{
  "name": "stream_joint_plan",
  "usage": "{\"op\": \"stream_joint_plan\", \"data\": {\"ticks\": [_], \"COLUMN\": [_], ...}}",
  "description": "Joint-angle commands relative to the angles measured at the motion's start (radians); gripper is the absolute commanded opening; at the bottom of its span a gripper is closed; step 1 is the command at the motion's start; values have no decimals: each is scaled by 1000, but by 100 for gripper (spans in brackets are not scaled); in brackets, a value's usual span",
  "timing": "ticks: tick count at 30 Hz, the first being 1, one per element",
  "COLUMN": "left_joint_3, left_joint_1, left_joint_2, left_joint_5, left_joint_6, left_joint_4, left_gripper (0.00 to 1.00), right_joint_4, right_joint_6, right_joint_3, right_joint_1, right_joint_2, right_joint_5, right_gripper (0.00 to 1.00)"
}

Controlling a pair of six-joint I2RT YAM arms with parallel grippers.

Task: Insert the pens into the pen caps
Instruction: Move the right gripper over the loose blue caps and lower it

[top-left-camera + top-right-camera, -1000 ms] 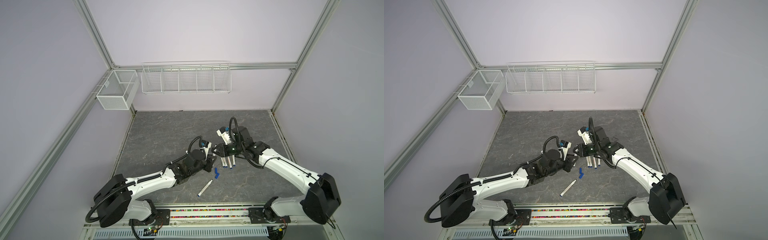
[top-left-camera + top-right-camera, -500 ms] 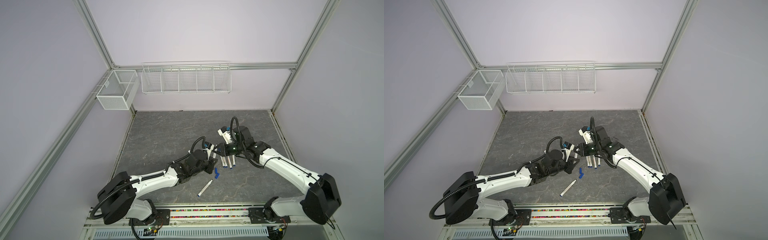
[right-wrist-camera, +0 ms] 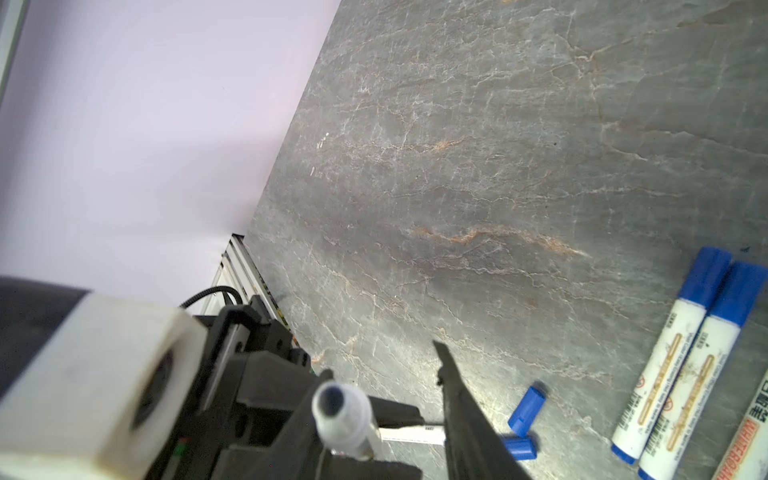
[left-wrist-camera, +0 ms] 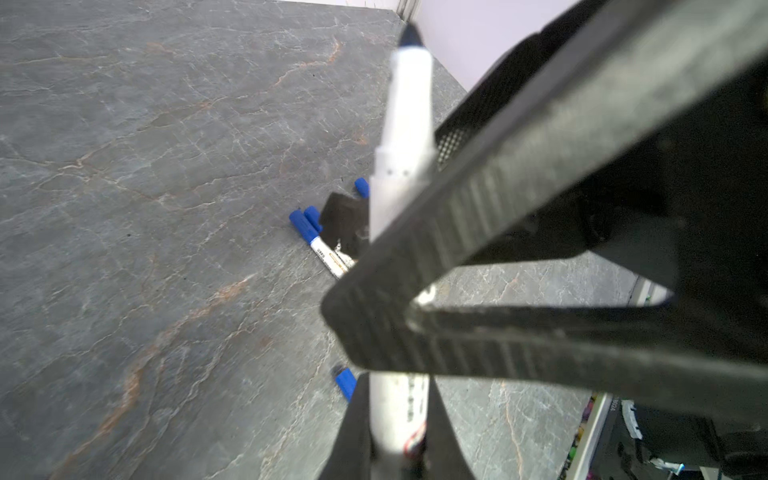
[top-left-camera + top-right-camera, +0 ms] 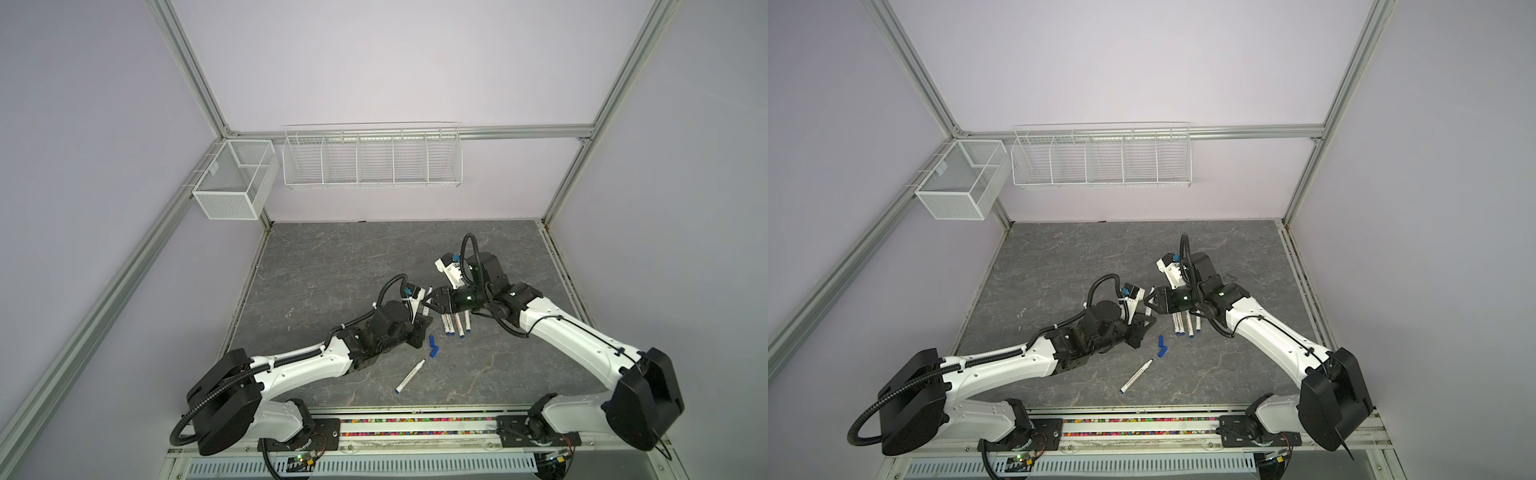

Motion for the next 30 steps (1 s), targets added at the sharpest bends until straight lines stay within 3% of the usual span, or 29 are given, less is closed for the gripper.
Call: {"op": "stream_joint_plan", "data": {"ticks": [1,8,19,30], "left_joint_3": [-18,-28,-18,-33], "left_joint_1": [9,9,9,9], "left_joint_2": [-43,-45,-32,-53], "left_joint_5": [-167,-334,-296,-307], "left_joint_6": [-26,-50,-40,-43], "left_joint_4": [-26,-189,-235,-246], "left_gripper": [0,0,0,0], "right_joint_4": [-124,-276,-382,-417], "right_joint_6": [-57,-126,-129,-115], "right_joint_3": [-37,-28,84,176], "right_joint_1": [0,45,141,151], "right_joint_2": [-22,64,304,448], "right_joint_5": [90,213,320,368], "right_gripper": [47,46,43,41]}}
